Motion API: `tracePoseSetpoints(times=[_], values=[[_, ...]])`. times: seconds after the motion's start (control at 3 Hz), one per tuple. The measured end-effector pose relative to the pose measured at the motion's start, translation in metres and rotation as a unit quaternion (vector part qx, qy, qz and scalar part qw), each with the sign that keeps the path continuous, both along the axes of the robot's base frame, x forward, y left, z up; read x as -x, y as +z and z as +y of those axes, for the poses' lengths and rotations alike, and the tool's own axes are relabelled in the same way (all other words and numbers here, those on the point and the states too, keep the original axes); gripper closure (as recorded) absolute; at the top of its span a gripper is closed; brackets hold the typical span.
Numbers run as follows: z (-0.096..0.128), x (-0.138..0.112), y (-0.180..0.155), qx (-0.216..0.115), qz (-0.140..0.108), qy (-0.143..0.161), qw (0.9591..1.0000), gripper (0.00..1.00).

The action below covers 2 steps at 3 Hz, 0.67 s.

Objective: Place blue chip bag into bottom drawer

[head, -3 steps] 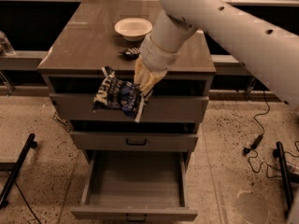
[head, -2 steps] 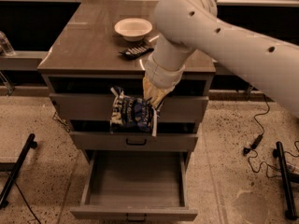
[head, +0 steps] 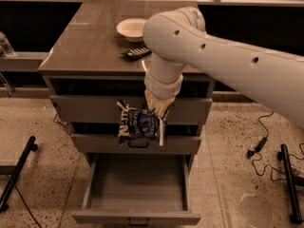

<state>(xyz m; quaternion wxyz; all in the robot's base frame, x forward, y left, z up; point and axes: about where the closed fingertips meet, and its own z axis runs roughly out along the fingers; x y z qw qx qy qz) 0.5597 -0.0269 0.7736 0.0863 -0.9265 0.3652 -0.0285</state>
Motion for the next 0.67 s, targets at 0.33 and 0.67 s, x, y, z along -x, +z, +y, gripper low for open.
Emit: tracePoseSetpoints(times=[0.33,0.67], values=[[-0.039,0.017,-0.061,0.041,-0.030,0.014,0.9986,1.00],[-0.063,0.035,-0.126,0.037,-0.030,0.030,0.9984,1.00]])
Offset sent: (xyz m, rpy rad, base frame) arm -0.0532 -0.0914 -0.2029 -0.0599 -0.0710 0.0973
